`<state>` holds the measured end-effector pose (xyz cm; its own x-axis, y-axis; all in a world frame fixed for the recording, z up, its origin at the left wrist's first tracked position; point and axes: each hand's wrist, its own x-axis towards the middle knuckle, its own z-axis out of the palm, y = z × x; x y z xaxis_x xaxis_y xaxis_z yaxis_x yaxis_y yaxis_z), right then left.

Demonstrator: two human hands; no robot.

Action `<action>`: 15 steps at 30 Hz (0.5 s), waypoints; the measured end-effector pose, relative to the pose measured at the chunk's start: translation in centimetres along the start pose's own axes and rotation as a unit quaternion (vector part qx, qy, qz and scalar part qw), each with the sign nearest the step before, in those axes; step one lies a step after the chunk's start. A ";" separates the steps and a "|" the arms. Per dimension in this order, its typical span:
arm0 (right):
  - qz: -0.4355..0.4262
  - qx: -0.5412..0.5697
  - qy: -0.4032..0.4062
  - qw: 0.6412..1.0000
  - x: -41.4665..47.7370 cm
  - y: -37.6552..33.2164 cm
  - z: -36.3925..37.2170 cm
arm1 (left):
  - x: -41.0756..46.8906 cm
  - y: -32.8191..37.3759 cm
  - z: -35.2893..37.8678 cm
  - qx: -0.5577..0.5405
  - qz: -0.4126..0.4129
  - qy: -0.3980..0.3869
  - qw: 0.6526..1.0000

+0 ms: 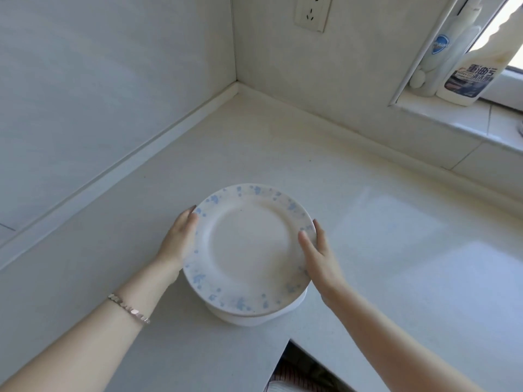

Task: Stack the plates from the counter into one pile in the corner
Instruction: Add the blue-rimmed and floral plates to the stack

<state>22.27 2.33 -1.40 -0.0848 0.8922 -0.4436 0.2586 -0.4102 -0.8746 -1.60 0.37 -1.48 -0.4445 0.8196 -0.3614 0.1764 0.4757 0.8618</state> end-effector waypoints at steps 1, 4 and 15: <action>0.012 0.061 -0.004 0.998 0.3 0.5 0.2 | 0.2 -0.2 0.2 -0.077 -0.044 -0.022 0.996; 0.070 0.182 -0.044 0.980 0.6 2.0 0.3 | 0.1 0.2 -0.1 -0.185 -0.157 -0.092 0.966; 0.084 0.263 -0.106 0.955 1.0 3.5 -0.1 | -0.1 -1.5 -0.1 -0.251 -0.204 -0.161 0.932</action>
<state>23.21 1.87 -4.87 -0.2918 0.7698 -0.5676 -0.2287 -0.6324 -0.7401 -1.88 -0.48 -2.66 -0.0836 0.6945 -0.7146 -0.4194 0.6260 0.6574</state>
